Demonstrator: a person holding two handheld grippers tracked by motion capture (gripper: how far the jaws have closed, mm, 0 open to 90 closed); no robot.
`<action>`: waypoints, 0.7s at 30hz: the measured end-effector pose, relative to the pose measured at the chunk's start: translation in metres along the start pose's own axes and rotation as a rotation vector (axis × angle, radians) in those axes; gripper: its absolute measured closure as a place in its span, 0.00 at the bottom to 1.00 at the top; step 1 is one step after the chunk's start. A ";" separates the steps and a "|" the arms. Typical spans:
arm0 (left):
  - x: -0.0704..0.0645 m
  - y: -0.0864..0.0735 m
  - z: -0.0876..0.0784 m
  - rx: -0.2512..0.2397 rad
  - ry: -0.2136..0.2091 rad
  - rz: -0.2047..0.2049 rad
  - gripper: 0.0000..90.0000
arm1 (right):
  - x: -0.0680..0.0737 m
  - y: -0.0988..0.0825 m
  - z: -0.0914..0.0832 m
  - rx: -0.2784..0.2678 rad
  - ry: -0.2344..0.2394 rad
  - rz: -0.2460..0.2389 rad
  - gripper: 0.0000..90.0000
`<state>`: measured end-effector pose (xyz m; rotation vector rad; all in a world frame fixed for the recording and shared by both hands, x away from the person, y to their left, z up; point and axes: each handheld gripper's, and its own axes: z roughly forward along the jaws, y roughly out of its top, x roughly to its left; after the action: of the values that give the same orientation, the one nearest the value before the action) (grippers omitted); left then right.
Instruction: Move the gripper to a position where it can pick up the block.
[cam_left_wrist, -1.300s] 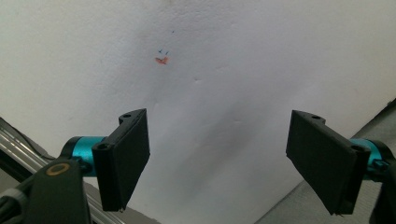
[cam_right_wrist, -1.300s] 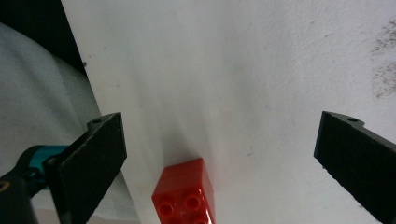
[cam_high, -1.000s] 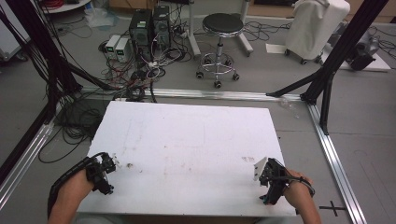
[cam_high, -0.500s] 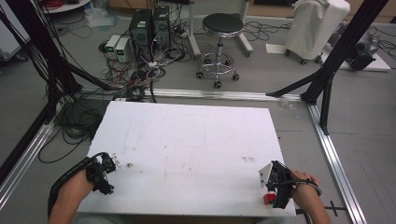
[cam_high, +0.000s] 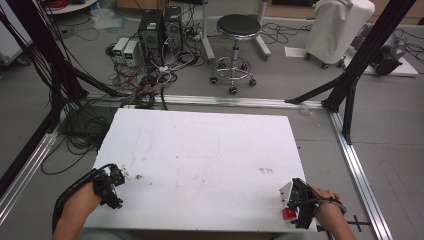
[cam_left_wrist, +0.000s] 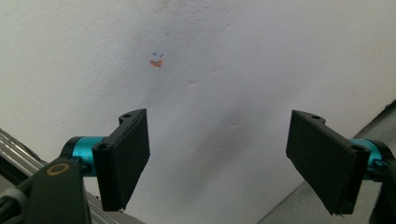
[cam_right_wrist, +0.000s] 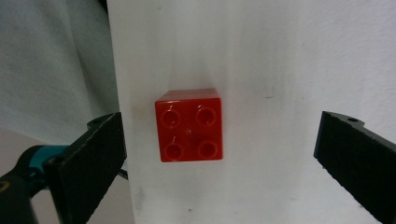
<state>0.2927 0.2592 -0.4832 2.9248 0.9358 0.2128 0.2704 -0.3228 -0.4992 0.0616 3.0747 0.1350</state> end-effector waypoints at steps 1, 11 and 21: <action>0.000 0.000 0.000 0.000 0.000 0.000 0.24 | 0.000 0.000 0.000 0.000 0.000 0.000 0.02; 0.000 0.000 0.000 0.000 -0.001 0.000 0.24 | 0.003 -0.001 0.017 0.027 0.027 -0.014 0.02; 0.000 0.000 0.000 -0.004 -0.005 0.001 0.24 | 0.002 0.001 0.026 0.039 0.047 -0.016 0.02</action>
<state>0.2926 0.2587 -0.4829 2.9213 0.9320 0.2073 0.2696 -0.3196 -0.5255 0.0362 3.1241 0.0773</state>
